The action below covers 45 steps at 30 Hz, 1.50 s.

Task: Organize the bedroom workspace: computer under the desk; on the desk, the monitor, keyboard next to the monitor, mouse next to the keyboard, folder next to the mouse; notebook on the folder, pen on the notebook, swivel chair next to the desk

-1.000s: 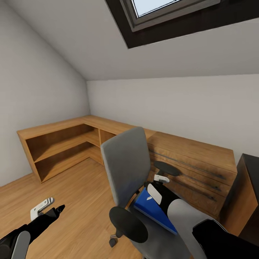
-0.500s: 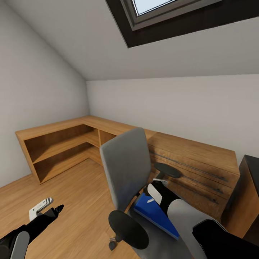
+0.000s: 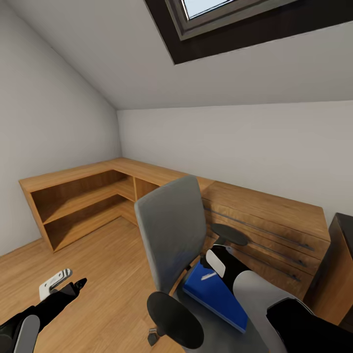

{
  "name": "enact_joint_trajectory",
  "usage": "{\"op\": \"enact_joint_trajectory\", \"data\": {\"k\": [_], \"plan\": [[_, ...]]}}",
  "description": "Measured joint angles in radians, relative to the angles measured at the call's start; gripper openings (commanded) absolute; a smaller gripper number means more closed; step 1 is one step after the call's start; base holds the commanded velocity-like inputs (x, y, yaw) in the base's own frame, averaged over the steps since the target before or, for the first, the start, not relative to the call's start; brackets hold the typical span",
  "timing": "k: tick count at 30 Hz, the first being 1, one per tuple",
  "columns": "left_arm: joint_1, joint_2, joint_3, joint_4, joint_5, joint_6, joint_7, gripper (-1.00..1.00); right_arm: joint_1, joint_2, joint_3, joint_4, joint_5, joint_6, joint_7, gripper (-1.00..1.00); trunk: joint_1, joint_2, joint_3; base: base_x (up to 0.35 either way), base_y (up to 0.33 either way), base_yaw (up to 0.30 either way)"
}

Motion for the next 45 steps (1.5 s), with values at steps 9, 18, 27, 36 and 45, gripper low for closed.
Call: {"op": "enact_joint_trajectory", "data": {"k": [9,18,27,36,45], "plan": [[0.0,0.0,0.014,-0.008,0.004,0.001,0.001,1.0,0.0,-0.003,0.0,-0.001,0.0,-0.001,0.001,1.0,0.0,0.0,0.0,0.01,0.0,0.0],[0.0,0.0,0.015,-0.011,0.004,0.001,0.002,1.0,0.0,-0.003,0.0,-0.005,0.001,-0.04,0.003,1.0,0.035,-0.063,-0.028,0.0,0.0,0.0],[0.0,0.0,0.016,-0.011,0.004,0.001,0.002,1.0,0.0,-0.003,0.0,-0.006,0.0,-0.062,0.003,1.0,0.069,-0.126,-0.056,0.0,0.0,0.0],[0.0,0.001,0.017,-0.011,0.005,0.0,0.001,1.0,0.0,-0.003,0.0,-0.006,0.0,-0.078,0.003,1.0,0.104,-0.189,-0.085,0.0,0.0,0.0],[0.0,0.001,0.017,-0.011,0.005,0.0,0.0,1.0,0.0,-0.002,0.002,-0.013,0.001,-0.08,0.004,1.0,0.104,-0.189,-0.085,0.0,0.0,0.0]]}}
